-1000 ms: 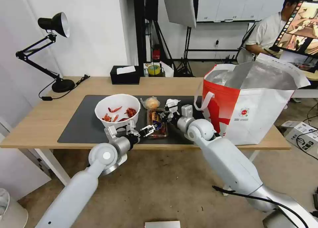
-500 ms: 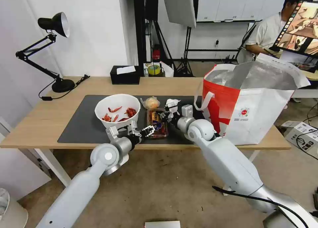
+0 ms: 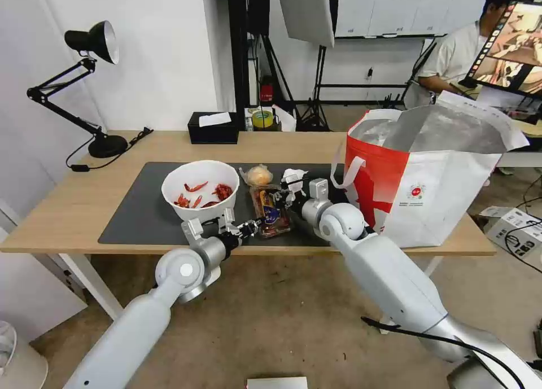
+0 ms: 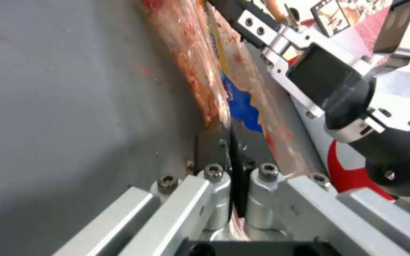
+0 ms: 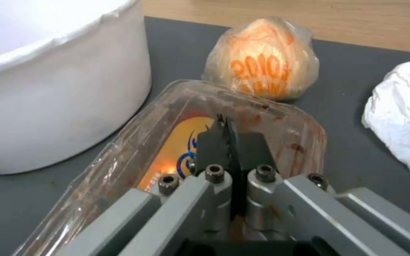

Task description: Pick up the trash from the table and place it into the takeout bag.

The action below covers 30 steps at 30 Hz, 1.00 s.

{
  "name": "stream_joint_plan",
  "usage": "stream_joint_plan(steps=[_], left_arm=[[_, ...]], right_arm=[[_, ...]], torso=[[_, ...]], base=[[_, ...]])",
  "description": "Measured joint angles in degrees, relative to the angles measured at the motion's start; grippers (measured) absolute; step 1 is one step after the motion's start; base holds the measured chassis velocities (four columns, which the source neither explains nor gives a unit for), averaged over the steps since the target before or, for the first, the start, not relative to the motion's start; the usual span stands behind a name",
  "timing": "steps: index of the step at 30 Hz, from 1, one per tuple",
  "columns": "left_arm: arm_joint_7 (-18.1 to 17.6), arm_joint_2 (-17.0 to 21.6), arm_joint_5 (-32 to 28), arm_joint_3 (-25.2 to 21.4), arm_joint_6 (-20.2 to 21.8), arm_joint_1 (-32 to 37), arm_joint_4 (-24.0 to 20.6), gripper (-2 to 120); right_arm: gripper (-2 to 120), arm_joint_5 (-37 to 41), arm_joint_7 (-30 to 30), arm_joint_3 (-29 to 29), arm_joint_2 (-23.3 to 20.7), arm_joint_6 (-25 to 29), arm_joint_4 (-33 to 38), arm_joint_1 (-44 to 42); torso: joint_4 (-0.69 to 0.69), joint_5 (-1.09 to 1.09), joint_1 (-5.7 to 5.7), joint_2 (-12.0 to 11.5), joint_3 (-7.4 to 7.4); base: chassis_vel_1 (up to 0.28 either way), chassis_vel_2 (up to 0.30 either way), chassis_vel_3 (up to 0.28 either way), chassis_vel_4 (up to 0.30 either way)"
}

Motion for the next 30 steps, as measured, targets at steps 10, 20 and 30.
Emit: stream_joint_plan(steps=[10,20,30], left_arm=[[-0.29,0.81,-0.14,-0.49,-0.29,0.35,-1.18,0],[-0.58,1.17,-0.22,-0.73,-0.32,0.74,-2.23,0],[-0.62,2.23,-0.51,-1.92,-0.54,0.33,-4.82,0]], right_arm=[[0,1.77,0.2,1.96,-1.86,1.13,5.07,-0.99],[14,2.29,1.02,7.05,-9.51,4.61,18.15,-9.22],[55,1.26,2.44,18.72,-15.88,7.57,33.64,-30.41]], torso=[[0.01,0.0,0.0,0.0,0.0],[0.0,0.02,0.0,0.01,0.0],[-0.01,-0.01,-0.01,0.02,-0.01]], base=[[0.0,0.0,0.0,0.0],[0.0,0.0,0.0,0.0],[0.0,0.0,0.0,0.0]])
